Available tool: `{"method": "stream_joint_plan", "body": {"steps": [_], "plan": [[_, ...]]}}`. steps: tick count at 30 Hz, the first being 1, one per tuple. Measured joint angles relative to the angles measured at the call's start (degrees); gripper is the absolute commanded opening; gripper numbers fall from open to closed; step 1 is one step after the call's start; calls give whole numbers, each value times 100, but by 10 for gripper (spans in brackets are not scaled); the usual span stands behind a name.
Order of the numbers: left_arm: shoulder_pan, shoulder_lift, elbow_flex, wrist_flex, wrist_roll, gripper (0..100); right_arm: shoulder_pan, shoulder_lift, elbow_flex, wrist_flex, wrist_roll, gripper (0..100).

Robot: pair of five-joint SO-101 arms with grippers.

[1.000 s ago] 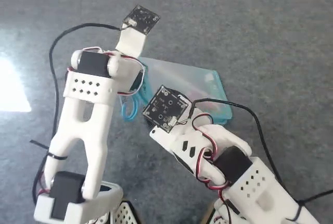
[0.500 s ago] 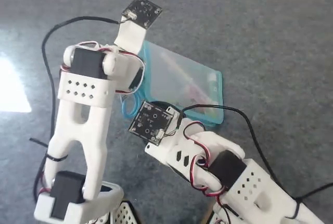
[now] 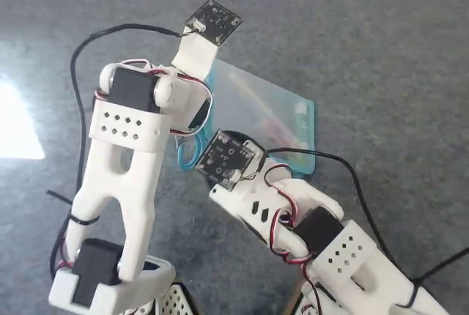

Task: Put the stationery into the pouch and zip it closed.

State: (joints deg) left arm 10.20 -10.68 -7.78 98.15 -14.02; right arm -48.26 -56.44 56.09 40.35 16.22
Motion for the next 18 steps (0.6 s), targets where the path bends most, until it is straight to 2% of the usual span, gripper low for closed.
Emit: {"method": "stream_joint_plan", "body": {"steps": [4, 7, 18], "plan": [[26, 0, -440, 62, -185, 9, 475, 0, 9, 0, -35, 195], [44, 0, -686, 62, -185, 9, 554, -9, 9, -9, -44, 195], [651, 9, -1336, 70, 835, 10, 1029, -378, 9, -9, -53, 165]]}}
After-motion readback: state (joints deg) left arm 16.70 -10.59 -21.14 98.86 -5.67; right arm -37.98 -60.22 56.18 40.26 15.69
